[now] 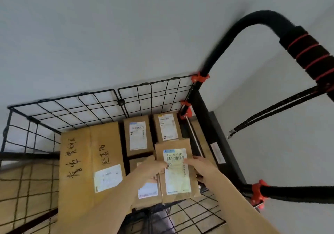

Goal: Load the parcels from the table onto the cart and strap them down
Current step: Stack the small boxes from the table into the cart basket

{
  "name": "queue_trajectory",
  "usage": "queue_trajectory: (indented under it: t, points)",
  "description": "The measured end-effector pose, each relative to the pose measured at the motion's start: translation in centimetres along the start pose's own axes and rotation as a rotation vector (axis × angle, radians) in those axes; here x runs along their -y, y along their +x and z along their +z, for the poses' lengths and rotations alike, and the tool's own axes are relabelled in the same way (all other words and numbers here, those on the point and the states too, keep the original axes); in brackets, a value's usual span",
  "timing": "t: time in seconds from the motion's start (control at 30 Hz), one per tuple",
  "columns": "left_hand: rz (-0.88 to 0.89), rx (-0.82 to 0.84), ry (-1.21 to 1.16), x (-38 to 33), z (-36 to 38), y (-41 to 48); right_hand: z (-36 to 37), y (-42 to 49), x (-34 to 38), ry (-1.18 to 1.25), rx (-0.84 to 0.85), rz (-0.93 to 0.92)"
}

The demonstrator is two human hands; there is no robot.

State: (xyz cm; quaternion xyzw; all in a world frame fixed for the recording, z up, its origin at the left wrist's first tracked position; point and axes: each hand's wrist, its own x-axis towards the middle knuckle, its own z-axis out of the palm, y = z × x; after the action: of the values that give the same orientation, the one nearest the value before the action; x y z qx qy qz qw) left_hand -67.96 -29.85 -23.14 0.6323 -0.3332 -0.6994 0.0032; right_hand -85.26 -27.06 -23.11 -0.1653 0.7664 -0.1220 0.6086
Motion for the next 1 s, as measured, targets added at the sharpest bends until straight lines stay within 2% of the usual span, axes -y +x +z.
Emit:
queue_trajectory:
  t: [0.3,0.6,0.7,0.87,1.0]
  points:
    - [-0.228,0.014,0.027,4.1,4.3,9.5,-0.4,10.6,-4.2,-0.169,0.109,0.198]
    - [-0.267,0.01,0.101,4.9,4.2,11.5,0.6,13.7,-4.8,-0.244,0.13,0.21]
    - [-0.239,-0.002,0.139,4.7,3.3,11.2,0.5,13.3,-4.1,-0.292,0.092,0.146]
    - [-0.136,-0.098,0.204,4.2,0.7,8.5,0.4,10.8,-2.3,-0.448,-0.178,-0.068]
    - [-0.056,-0.186,0.214,4.8,-2.4,4.6,2.0,7.7,-0.1,-0.662,-0.223,-0.207]
